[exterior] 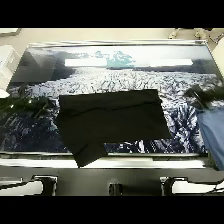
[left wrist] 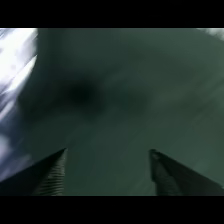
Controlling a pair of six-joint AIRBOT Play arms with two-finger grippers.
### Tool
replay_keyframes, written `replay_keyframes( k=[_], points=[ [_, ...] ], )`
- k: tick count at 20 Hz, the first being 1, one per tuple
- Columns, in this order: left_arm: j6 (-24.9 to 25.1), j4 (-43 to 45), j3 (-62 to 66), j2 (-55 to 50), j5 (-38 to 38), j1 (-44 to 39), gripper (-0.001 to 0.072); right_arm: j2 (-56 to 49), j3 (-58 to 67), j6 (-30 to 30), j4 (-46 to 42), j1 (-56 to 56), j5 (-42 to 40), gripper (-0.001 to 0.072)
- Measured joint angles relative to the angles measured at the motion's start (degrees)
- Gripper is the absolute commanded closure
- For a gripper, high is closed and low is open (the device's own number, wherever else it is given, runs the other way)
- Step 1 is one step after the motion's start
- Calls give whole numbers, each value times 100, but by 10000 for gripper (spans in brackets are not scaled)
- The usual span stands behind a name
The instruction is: Fold the clothes and pants, and hang the long-sleeved shirts on hangers.
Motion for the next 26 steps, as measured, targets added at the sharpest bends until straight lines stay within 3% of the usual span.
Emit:
replay_keyframes(
  k=[3, 6, 7, 14, 15, 16, 17, 22, 26],
  points=[
    [236, 284, -1075, 365, -295, 247, 224, 328, -671, -125, -496, -522, 518, 84],
    [708, -42, -2111, 575, -214, 337, 231, 643, -1381, -289, -664, -741, 654, 84],
    [848, -151, -2374, 612, -166, 354, 280, 715, -1556, -343, -667, -776, 664, 84],
    [1217, -798, -3126, 643, 507, 22, 280, 914, -2017, -514, -463, -859, 769, 103],
    [1226, -938, -3161, 612, 651, -107, 368, 920, -2031, -525, -417, -859, 791, 103],
    [1241, -1027, -3185, 575, 822, -238, 580, 925, -2041, -531, -398, -861, 811, 105],
    [1259, -1060, -3209, 531, 1021, -363, 675, 929, -2050, -535, -385, -863, 835, 108],
    [1342, -1239, -3226, 546, 1266, -621, 682, 931, -2203, -647, -492, -599, 774, 110],
    [1373, -1207, -3222, 728, 1351, -629, 681, 793, -2747, -728, -555, -170, 192, 123]
  ],
)
